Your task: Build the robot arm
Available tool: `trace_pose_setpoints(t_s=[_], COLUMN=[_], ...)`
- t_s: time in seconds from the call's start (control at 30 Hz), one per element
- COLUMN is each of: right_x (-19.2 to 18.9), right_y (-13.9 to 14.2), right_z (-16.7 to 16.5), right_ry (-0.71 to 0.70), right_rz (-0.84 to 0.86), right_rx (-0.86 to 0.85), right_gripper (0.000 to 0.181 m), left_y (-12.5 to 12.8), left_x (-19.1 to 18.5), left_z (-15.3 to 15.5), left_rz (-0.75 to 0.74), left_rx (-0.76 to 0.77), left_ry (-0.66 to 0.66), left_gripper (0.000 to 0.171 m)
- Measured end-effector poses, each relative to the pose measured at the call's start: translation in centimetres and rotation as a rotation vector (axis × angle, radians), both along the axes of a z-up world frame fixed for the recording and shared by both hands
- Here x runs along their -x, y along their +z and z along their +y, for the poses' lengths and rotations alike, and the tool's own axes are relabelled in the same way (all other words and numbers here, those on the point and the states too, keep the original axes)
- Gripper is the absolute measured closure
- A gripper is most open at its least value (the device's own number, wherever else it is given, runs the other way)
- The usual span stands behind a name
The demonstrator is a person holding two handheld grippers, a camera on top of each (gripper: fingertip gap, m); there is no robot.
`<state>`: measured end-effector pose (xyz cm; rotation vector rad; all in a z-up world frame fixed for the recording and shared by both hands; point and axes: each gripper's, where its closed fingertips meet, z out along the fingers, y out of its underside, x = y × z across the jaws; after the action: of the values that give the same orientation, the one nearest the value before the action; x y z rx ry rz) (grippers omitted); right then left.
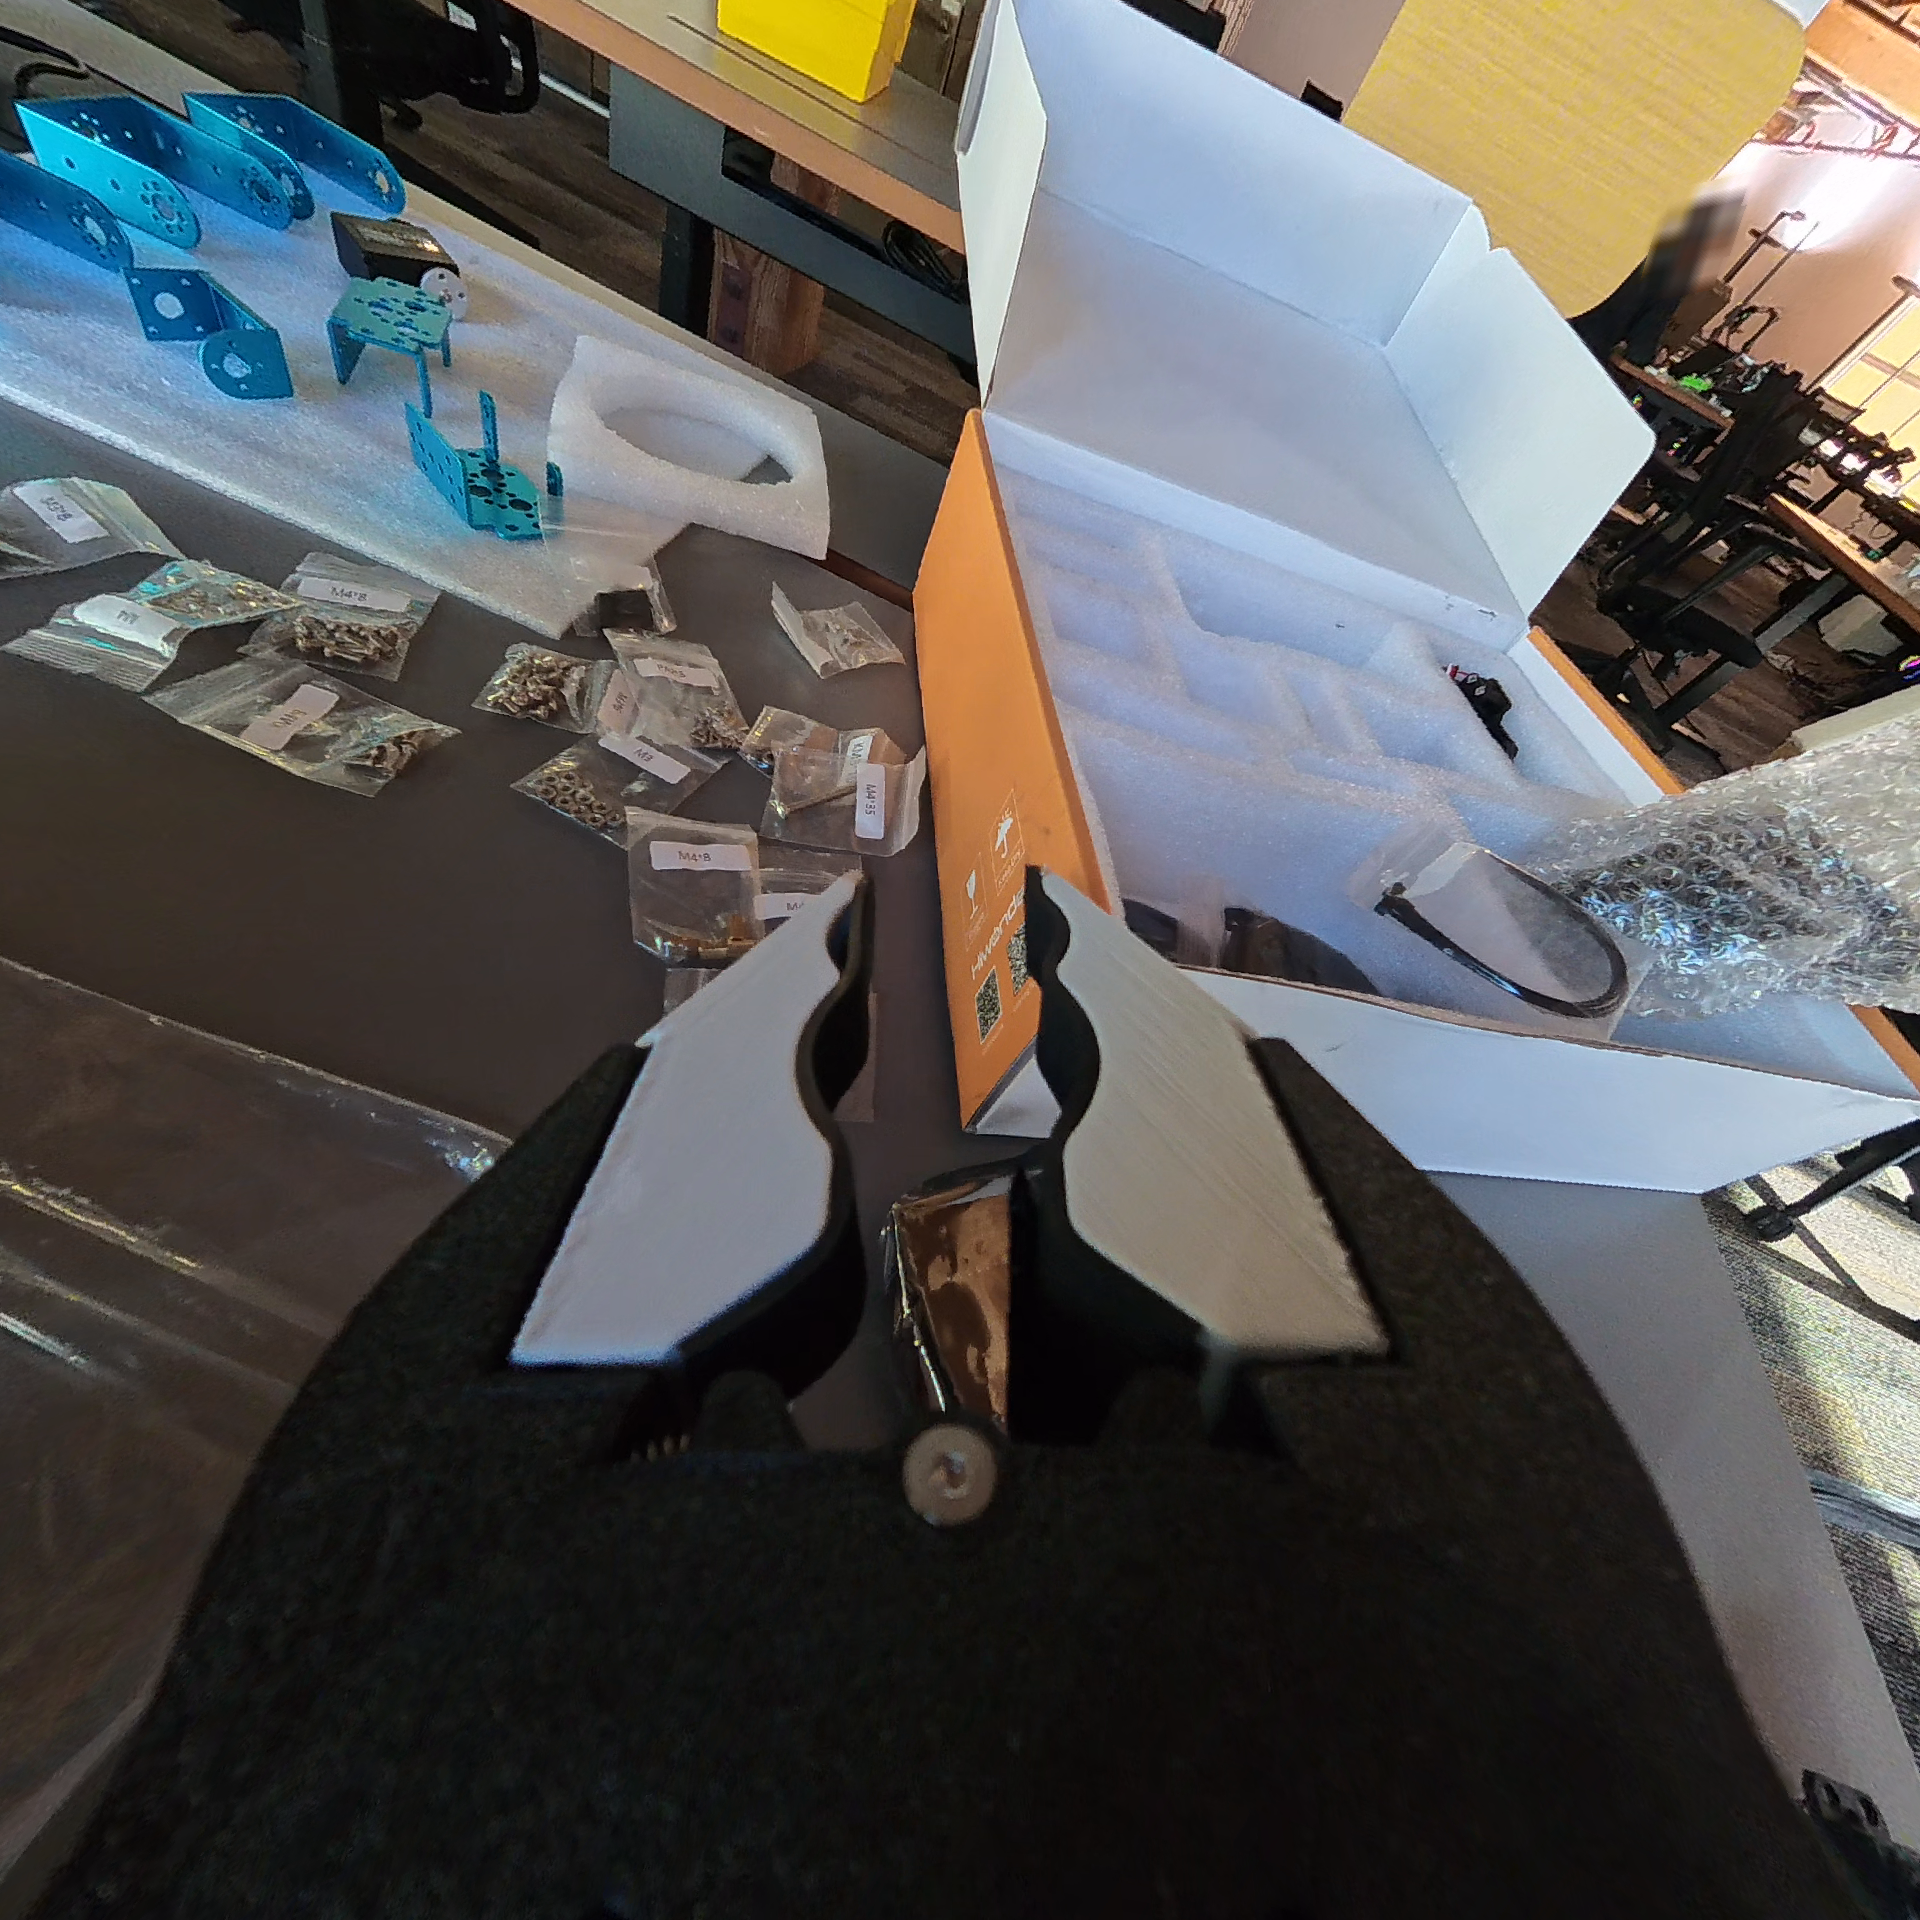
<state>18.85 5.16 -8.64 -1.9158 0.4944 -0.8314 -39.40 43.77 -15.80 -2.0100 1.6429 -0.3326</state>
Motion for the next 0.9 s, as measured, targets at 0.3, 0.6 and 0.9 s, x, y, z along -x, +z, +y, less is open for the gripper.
trace_pose_setpoints(t_s=[0.3, 0.6, 0.9], right_x=[0.0, -0.1, -0.4], right_y=[-0.2, -0.1, -0.1], right_z=[0.0, -0.1, -0.5], right_ry=[-0.003, -0.008, -0.026], right_rz=[-0.001, -0.005, -0.014], right_rx=[0.012, 0.014, 0.024], right_gripper=[0.154, 0.154, 0.154], left_y=[0.2, 1.6, 5.0], left_x=[-0.4, -3.7, -12.6], left_z=[-0.5, -1.6, -0.3], left_rz=[0.004, -0.098, -0.370], left_rx=[-0.016, -0.078, -0.118], left_ry=[-0.025, -0.126, -0.107], left_gripper=[0.141, 0.142, 0.150])
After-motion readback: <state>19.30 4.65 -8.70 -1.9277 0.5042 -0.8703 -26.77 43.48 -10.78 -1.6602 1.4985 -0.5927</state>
